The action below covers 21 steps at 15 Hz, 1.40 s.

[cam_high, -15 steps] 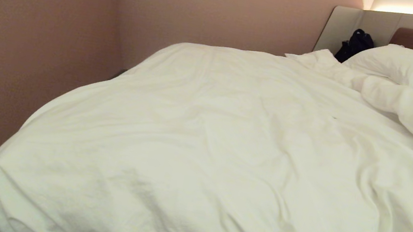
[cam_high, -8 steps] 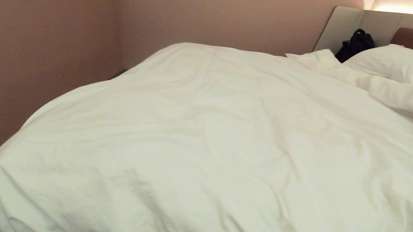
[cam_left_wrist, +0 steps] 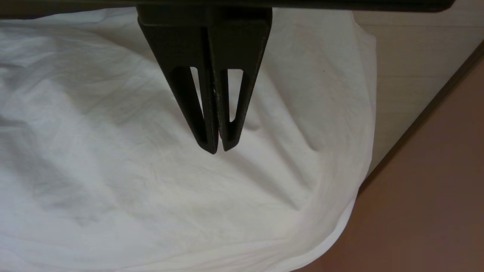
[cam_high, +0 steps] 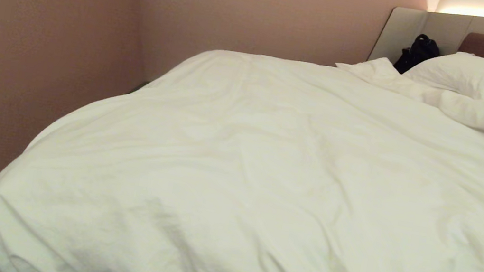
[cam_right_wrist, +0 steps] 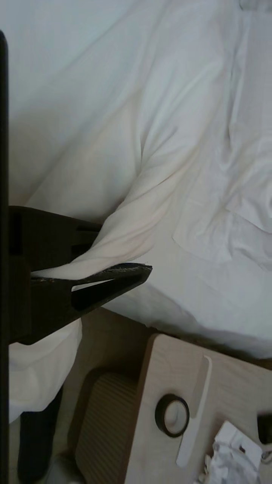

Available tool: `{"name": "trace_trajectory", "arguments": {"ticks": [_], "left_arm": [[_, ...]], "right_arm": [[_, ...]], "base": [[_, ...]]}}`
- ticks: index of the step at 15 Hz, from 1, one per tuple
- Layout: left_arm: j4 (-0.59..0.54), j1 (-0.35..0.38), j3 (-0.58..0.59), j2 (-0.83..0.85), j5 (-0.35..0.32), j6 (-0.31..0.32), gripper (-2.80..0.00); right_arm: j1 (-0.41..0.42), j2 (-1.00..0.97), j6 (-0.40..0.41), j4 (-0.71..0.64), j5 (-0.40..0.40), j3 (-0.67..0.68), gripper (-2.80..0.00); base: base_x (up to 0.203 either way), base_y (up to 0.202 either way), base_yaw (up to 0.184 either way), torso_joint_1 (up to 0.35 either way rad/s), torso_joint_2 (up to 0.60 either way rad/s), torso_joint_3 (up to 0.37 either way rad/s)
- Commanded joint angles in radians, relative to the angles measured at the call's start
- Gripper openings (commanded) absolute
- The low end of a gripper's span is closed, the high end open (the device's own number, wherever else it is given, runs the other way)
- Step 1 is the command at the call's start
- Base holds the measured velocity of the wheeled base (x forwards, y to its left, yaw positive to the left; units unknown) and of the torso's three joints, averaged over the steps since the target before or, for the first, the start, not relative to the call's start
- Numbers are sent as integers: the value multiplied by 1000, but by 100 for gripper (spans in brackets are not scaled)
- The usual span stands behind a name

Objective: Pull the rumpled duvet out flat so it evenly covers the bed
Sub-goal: Flatten the corners of the folded blanket

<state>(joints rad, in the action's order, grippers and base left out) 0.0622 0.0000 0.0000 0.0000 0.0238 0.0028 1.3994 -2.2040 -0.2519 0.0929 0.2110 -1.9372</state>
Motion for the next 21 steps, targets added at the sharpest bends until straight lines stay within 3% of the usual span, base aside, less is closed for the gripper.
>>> {"name": "trace_trajectory", "arguments": {"ticks": [1,6,14,15,18,21], "left_arm": [[1,0,0,0,1,0,-280],[1,0,0,0,1,0,-280],[1,0,0,0,1,0,-280],[1,0,0,0,1,0,-280],[1,0,0,0,1,0,-280],[1,0,0,0,1,0,-280]], "right_arm": [[27,-22,-1,30,-47,1,-280],[26,-74,-1,68,-59,1,-280],[12,-83,-9,8,-44,1,-280],[9,-82,-9,-2,-44,1,0],[7,-53,-15,-78,-16,2,0],[5,15,-16,-241,82,6,0]], "base": [[0,0,0,0,0,0],[0,0,0,0,0,0],[0,0,0,0,0,0],[0,0,0,0,0,0],[0,0,0,-13,-8,7],[0,0,0,0,0,0]]}}
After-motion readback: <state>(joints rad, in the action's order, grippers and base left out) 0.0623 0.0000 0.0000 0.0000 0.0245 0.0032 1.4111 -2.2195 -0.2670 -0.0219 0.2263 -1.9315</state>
